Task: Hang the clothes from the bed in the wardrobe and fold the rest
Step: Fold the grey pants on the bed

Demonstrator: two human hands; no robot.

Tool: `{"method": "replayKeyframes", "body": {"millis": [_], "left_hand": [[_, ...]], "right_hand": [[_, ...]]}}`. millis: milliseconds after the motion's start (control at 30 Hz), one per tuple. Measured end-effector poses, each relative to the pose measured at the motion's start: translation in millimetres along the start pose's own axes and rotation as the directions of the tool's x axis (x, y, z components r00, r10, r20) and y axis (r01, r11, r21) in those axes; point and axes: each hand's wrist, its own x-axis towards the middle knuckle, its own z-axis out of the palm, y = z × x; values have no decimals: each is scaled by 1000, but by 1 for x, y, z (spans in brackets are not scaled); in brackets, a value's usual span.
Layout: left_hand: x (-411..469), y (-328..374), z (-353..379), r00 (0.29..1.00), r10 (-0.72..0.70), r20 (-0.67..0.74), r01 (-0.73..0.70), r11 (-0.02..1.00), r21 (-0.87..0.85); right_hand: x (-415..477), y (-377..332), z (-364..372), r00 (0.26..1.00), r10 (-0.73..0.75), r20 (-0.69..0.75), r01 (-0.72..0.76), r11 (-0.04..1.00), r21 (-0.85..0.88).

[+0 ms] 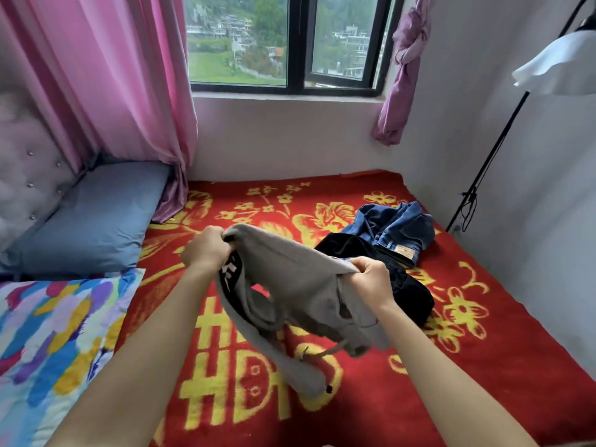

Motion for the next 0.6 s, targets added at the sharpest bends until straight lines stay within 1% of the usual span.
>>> {"method": "replayKeyframes", "body": {"millis": [33, 67, 100, 133, 200, 233, 267, 300, 333, 367, 433, 533, 600], "left_hand": [[-3, -8, 7, 988, 8, 152, -25, 994, 111], [-9, -13, 14, 959, 29, 283, -89, 975, 203], [-16, -16, 23, 920, 80, 384, -181, 955, 235], [-23, -16, 32, 880, 153, 449, -261, 946, 190], [-40, -14, 46, 810, 320, 491, -362, 932, -11], [-49, -11, 53, 782, 399, 478, -384, 913, -134], [-57, -10, 59, 774, 452, 443, -366, 891, -269], [-65, -8, 64, 795, 468, 386, -317, 863, -393], [-70, -8, 67, 842, 439, 315, -257, 838, -481], [-72, -8, 70, 886, 395, 243, -217, 817, -534], [-72, -11, 70, 934, 325, 149, -196, 814, -546], [-66, -19, 70, 975, 209, 74, -143, 849, -509], [-65, -23, 71, 993, 116, 18, -91, 856, -509]], "right_hand": [[5, -5, -1, 998, -34, 47, 36, 999, -40], [8, -11, 2, 993, -67, 95, 75, 994, -81], [10, -17, 7, 984, -104, 142, 119, 987, -106], [11, -23, 17, 968, -142, 207, 170, 977, -125], [5, -37, 41, 898, -205, 389, 285, 945, -160], [3, -44, 50, 863, -219, 456, 323, 932, -164], [0, -49, 59, 844, -226, 487, 333, 932, -145], [0, -53, 64, 845, -224, 486, 313, 943, -111], [2, -57, 68, 853, -204, 480, 274, 958, -80], [4, -60, 68, 859, -174, 481, 228, 972, -55], [9, -62, 67, 840, -129, 528, 154, 988, -3], [13, -52, 63, 795, -93, 600, -9, 986, 164], [13, -34, 60, 797, -82, 598, -63, 974, 217]]}}
